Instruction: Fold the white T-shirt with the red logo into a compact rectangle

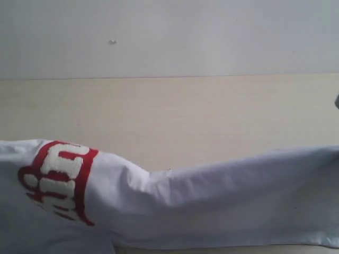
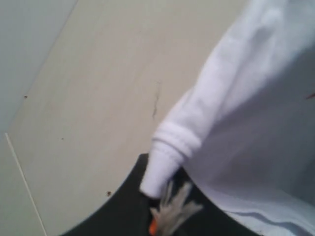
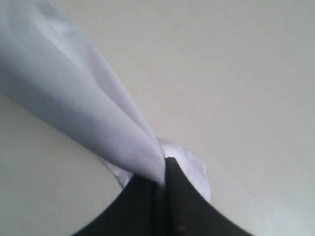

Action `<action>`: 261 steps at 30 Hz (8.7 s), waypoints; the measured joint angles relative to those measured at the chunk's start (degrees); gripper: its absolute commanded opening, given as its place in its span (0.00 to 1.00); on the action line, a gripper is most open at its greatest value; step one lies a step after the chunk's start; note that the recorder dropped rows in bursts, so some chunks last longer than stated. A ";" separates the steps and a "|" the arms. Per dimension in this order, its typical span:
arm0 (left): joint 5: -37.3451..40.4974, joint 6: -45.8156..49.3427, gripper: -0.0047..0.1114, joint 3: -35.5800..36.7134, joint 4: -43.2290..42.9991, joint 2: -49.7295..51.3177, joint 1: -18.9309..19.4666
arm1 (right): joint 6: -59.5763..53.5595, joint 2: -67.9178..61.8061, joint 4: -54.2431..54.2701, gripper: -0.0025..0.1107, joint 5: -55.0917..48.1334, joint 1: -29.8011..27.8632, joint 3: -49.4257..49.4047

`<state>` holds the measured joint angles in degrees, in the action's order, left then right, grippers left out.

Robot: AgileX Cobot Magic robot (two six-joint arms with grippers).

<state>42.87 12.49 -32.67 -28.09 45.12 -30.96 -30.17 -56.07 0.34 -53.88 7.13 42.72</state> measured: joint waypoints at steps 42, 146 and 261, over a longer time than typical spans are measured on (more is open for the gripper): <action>-38.55 -22.56 0.32 -15.22 -19.27 51.00 30.12 | 41.92 -41.46 -38.42 0.66 31.92 0.13 5.28; -24.23 -11.09 0.52 0.08 31.74 36.96 17.85 | -1.33 -45.05 24.72 0.12 39.53 0.13 5.62; -18.81 57.92 0.63 -6.01 107.99 47.64 44.81 | -2.64 -41.18 29.49 0.12 27.89 0.13 5.62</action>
<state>24.06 70.41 -38.68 79.91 92.76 13.85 -32.80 -97.25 29.83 -25.99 7.26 48.34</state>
